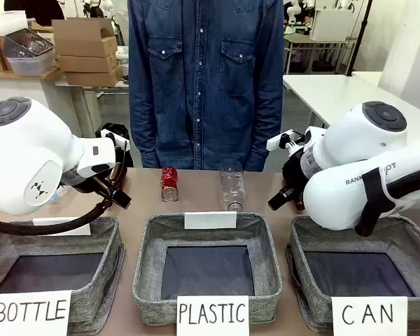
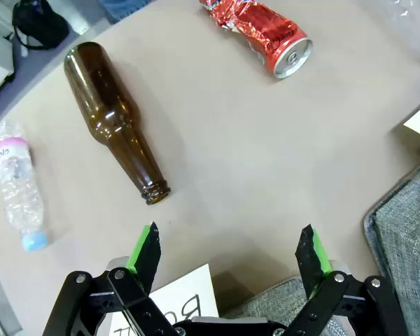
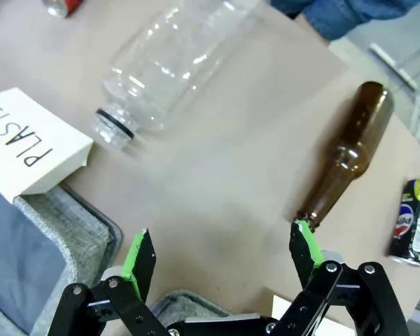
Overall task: Sort the can waste into the basket.
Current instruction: Pick up the can waste from the table and place it in the right Fabric basket.
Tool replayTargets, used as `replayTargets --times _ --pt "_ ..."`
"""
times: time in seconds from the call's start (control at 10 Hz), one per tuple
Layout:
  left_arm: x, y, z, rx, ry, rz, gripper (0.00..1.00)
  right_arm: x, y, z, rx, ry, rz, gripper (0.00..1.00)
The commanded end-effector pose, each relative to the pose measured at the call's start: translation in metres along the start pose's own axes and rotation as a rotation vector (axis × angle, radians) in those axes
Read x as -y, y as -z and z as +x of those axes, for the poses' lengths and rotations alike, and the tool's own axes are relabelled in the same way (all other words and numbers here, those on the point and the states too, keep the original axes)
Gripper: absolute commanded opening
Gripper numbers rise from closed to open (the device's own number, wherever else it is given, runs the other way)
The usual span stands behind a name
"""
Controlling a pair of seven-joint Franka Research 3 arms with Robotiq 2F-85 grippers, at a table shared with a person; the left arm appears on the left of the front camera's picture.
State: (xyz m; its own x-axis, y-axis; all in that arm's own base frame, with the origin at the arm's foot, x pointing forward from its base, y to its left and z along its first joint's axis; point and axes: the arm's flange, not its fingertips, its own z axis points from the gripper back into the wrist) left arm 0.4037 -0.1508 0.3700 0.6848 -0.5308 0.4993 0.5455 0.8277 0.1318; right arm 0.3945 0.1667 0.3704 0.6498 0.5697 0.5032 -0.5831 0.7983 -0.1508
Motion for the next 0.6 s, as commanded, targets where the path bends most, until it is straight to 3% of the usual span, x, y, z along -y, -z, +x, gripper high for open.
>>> replayTargets --times 0.0,0.5 --pt "0.0 -0.0001 0.0 0.0 0.0 0.0 1.0 0.0 -0.0001 0.0002 0.0 0.0 0.0 1.0" --pt "0.0 -0.0001 0.0 0.0 0.0 0.0 1.0 0.0 -0.0001 0.0002 0.0 0.0 0.0 1.0"
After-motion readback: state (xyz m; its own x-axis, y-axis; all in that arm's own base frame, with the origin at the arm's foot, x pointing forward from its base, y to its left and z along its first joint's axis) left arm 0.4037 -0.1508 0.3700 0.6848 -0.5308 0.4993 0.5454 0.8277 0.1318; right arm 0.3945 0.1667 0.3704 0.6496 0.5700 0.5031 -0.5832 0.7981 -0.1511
